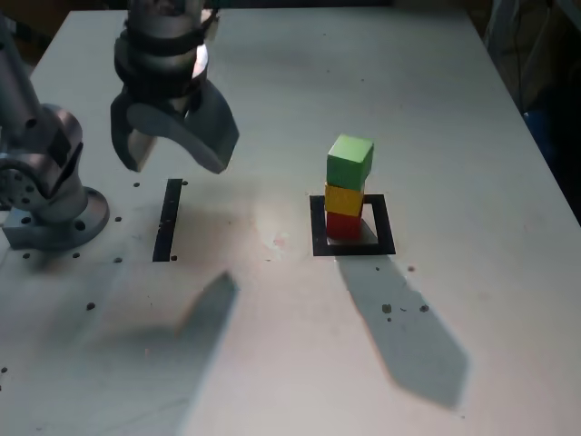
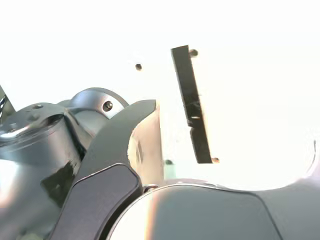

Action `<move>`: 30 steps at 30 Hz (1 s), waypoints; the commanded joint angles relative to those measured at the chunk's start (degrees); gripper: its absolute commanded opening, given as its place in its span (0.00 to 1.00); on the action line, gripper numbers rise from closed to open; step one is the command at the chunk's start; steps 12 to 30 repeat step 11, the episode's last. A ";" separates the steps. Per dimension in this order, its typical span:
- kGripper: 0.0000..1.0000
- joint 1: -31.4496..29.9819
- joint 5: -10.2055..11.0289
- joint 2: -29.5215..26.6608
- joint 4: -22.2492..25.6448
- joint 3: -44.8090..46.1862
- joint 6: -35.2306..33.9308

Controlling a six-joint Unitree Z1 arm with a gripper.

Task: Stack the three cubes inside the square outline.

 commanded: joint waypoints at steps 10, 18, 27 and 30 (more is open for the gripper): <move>0.99 1.99 -2.38 0.26 -7.40 8.61 -0.23; 0.99 2.05 -2.52 0.28 -7.75 9.05 -0.23; 0.99 2.05 -2.52 0.28 -7.75 9.05 -0.23; 0.99 2.05 -2.52 0.28 -7.75 9.05 -0.23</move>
